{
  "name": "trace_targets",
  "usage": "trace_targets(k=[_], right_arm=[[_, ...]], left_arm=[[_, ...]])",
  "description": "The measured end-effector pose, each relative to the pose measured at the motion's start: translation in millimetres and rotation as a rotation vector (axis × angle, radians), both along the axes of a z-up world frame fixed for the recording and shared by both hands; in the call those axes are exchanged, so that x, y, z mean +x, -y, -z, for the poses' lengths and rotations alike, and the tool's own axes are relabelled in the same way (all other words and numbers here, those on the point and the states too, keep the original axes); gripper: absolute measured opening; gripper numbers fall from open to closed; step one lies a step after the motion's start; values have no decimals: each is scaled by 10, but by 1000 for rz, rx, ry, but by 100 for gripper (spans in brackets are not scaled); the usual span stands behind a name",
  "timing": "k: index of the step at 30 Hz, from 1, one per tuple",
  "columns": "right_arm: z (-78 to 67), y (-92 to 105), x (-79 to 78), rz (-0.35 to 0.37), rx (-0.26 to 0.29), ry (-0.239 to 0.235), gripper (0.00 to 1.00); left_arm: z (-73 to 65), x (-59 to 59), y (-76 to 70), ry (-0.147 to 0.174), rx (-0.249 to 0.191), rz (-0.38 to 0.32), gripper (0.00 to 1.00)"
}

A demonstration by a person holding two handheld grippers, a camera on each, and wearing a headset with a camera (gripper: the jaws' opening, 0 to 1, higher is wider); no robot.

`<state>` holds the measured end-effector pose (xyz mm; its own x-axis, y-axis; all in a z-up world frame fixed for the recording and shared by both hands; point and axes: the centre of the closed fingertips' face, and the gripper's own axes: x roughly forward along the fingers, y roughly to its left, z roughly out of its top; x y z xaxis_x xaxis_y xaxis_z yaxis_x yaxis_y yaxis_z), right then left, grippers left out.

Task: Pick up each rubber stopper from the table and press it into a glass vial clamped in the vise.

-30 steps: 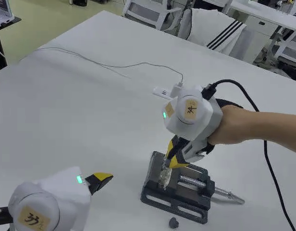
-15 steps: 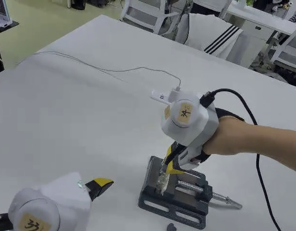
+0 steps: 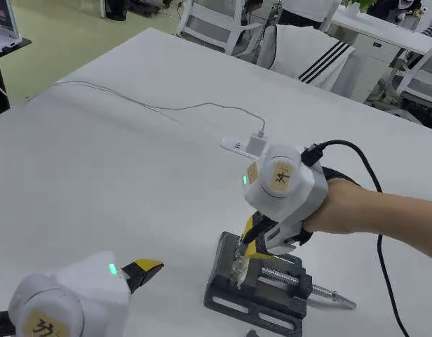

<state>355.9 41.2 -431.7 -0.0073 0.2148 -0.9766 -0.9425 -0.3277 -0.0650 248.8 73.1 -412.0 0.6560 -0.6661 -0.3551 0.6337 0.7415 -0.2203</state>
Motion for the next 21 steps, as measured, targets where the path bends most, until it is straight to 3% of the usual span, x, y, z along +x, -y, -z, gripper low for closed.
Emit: trace_targets(k=[14,21], right_arm=[[-60,15,34,13,11,13,19],[-168,8,73,46,52,-17,17]], left_arm=[[0,3,-19,-1,5,3,95],[-13,5,-22,12,17,16,96]])
